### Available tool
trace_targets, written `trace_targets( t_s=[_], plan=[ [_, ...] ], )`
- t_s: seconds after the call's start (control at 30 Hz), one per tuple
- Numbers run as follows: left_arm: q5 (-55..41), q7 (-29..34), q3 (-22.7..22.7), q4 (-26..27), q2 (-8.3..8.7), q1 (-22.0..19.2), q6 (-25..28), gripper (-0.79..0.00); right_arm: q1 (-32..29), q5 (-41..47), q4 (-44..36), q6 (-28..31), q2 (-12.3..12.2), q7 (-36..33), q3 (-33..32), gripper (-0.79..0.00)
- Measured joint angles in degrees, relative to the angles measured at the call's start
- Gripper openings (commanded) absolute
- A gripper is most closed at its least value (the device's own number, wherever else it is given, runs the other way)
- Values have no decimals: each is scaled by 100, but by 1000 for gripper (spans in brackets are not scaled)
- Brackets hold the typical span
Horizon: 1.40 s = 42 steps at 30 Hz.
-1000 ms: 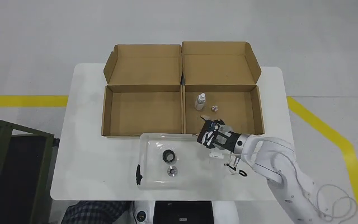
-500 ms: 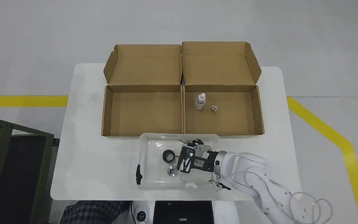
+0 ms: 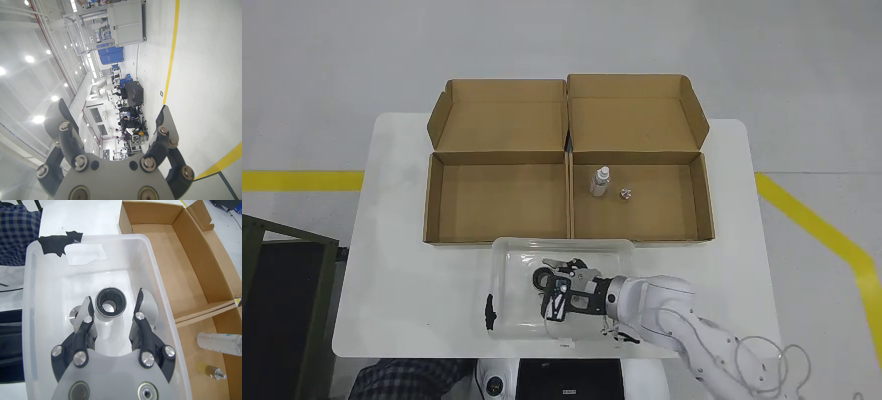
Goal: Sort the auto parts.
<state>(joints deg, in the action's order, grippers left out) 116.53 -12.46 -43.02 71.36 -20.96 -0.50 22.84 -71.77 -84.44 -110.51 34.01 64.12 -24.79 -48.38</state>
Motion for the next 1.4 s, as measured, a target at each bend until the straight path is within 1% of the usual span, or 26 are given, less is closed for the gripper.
trace_targets(
  t_s=[0.07, 0.37, 0.53, 0.63, 0.7, 0.77, 0.8, 0.87, 0.97, 1.03, 1.07, 1.1, 1.13, 1.17, 1.4],
  plan=[
    [0, 0, 0, 0, 0, 0, 0, 0, 90, 43, 138, -11, 33, -5, 76, -329],
    [0, 0, 0, 0, 0, 0, 0, 0, 375, 192, 583, -107, 146, -15, 258, -366],
    [0, 0, 0, 0, 0, 0, 0, 0, 458, 275, 737, -106, 183, -19, 295, -342],
    [0, 0, 0, 0, 0, 0, 0, 0, 512, 323, 825, -88, 209, -15, 335, -299],
    [0, 0, 0, 0, 0, 0, 0, 0, 555, 353, 884, -79, 229, -11, 365, -289],
    [0, 0, 0, 0, 0, 0, 0, 0, 599, 386, 949, -77, 249, -11, 392, -305],
    [0, 0, 0, 0, 0, 0, 0, 0, 620, 403, 980, -74, 258, -12, 403, -342],
    [0, 0, 0, 0, 0, 0, 0, 0, 671, 440, 1051, -68, 280, -12, 430, -391],
    [0, 0, 0, 0, 0, 0, 0, 0, 735, 506, 1141, -42, 310, -9, 469, -422],
    [0, 0, 0, 0, 0, 0, 0, 0, 761, 548, 1181, -16, 325, 4, 488, -508],
    [0, 0, 0, 0, 0, 0, 0, 0, 773, 581, 1202, -1, 333, 25, 494, -588],
    [0, 0, 0, 0, 0, 0, 0, 0, 780, 606, 1218, 10, 338, 45, 495, -640],
    [0, 0, 0, 0, 0, 0, 0, 0, 787, 622, 1231, 20, 341, 61, 493, -727],
    [0, 0, 0, 0, 0, 0, 0, 0, 794, 633, 1236, 33, 344, 77, 486, -785],
    [0, 0, 0, 0, 0, 0, 0, 0, 723, 746, 1095, 187, 328, 308, 383, -785]
  ],
)
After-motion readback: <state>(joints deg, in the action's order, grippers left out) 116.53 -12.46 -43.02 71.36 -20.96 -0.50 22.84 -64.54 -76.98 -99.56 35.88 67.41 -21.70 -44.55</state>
